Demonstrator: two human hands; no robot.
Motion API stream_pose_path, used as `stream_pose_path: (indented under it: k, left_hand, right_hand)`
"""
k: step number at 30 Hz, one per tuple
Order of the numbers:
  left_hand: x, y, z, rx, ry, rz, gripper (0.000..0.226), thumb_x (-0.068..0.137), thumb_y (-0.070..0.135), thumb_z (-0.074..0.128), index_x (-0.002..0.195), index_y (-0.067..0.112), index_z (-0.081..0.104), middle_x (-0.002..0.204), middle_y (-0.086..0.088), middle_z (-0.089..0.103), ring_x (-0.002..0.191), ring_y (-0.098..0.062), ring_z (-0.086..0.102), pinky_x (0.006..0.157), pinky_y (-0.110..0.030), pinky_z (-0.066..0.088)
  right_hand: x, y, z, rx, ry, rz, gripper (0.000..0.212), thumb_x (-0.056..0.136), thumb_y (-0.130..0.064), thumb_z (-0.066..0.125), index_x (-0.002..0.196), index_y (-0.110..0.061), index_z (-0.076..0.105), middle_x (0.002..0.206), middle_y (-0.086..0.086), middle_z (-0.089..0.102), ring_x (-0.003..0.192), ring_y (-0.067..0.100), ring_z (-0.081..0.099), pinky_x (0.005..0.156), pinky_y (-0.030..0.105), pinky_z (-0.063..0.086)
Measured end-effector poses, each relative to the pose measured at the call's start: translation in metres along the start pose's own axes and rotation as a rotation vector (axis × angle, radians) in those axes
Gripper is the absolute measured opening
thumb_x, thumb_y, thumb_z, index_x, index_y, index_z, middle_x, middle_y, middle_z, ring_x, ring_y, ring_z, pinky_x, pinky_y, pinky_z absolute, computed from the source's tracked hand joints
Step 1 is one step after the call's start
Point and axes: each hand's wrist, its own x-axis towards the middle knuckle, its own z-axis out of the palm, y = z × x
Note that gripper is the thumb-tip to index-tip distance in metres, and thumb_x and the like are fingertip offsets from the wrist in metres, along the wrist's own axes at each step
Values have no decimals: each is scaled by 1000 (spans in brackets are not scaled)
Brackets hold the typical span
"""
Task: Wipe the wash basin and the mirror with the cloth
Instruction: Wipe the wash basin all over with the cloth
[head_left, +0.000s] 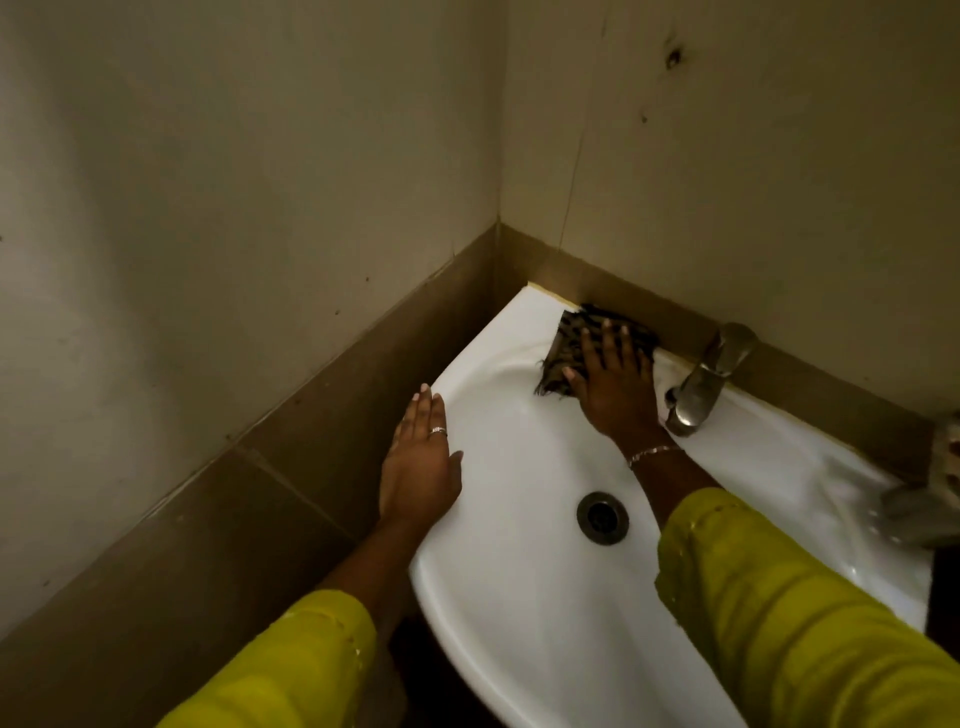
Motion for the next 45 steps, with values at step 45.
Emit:
stream_pose_path:
  k: [45]
  left_hand:
    - [0,3,0,-29,13,-42,59,99,31,32,147,5,10,157,-10,6,146,-21,7,117,-28,9]
  right_hand:
    - [12,-25,16,-3,33,168,70,92,-57,23,148,-17,12,156,17,4,143,37,1,114,49,1]
